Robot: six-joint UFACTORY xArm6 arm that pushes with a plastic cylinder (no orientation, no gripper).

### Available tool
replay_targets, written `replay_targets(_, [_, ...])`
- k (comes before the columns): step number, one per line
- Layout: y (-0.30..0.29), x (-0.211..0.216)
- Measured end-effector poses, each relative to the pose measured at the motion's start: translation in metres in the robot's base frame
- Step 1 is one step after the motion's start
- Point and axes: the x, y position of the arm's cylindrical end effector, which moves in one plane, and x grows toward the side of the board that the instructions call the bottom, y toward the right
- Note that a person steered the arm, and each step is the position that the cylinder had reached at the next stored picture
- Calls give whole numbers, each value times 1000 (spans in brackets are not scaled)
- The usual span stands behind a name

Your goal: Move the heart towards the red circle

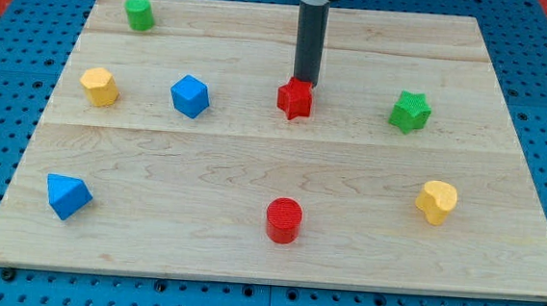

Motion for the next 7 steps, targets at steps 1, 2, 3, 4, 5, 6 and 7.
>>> replay_targets(1, [1,0])
replay_targets(2, [1,0])
replay_targets(3, [9,-5])
replay_targets(4, [44,-14])
replay_targets(5, [120,-34])
replay_targets(6, [211,-1])
replay_targets(7, [239,57])
